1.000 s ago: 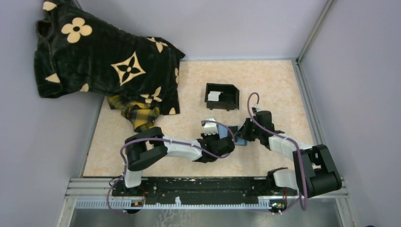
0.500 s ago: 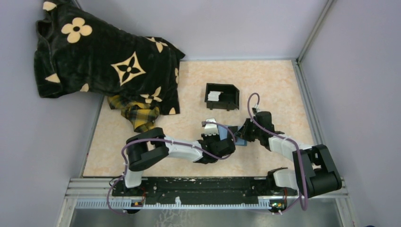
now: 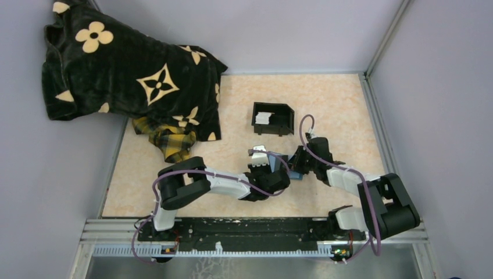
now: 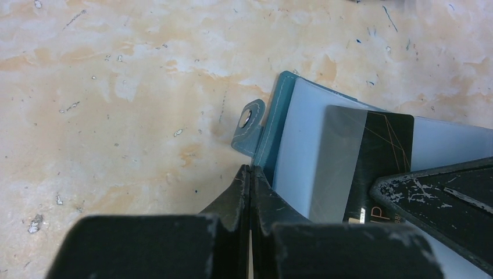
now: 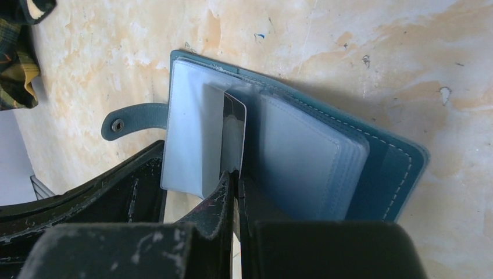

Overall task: Put the credit cards into the card holder
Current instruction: Insert the credit card into the card holder.

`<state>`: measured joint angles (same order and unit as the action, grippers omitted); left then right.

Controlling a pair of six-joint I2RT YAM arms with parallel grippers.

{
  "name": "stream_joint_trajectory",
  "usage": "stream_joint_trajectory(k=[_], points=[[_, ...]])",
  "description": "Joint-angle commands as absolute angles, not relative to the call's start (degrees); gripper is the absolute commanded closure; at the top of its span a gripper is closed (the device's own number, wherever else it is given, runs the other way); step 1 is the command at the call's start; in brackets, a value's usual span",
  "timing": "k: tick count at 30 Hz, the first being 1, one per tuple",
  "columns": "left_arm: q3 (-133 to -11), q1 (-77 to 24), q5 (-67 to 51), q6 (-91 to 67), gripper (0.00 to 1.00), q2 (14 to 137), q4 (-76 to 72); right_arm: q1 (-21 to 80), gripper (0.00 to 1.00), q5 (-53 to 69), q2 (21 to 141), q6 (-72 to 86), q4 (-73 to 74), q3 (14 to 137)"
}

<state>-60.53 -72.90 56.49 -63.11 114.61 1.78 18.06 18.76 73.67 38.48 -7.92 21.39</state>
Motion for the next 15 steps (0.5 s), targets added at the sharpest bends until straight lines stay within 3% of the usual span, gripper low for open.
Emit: stream_joint_trajectory(k=[1,6,11,15], points=[[-56.59,-72.04,40.57,-62.81,1.00,122.94,9.10,20.46,1.00,16.80,76.08,38.00,-4.72,20.33],[-56.39,-71.98,40.07,-62.69,1.00,123.32,8.97,21.84,0.99,13.43,76.00,37.62,-2.41,21.61],[-55.75,-71.99,39.52,-63.06,1.00,123.23,8.52,21.91,0.70,9.92,72.84,36.33,2.21,23.23],[-55.25,-71.99,38.76,-63.46,1.00,122.98,7.97,21.89,0.58,8.06,71.46,35.58,5.30,24.45]])
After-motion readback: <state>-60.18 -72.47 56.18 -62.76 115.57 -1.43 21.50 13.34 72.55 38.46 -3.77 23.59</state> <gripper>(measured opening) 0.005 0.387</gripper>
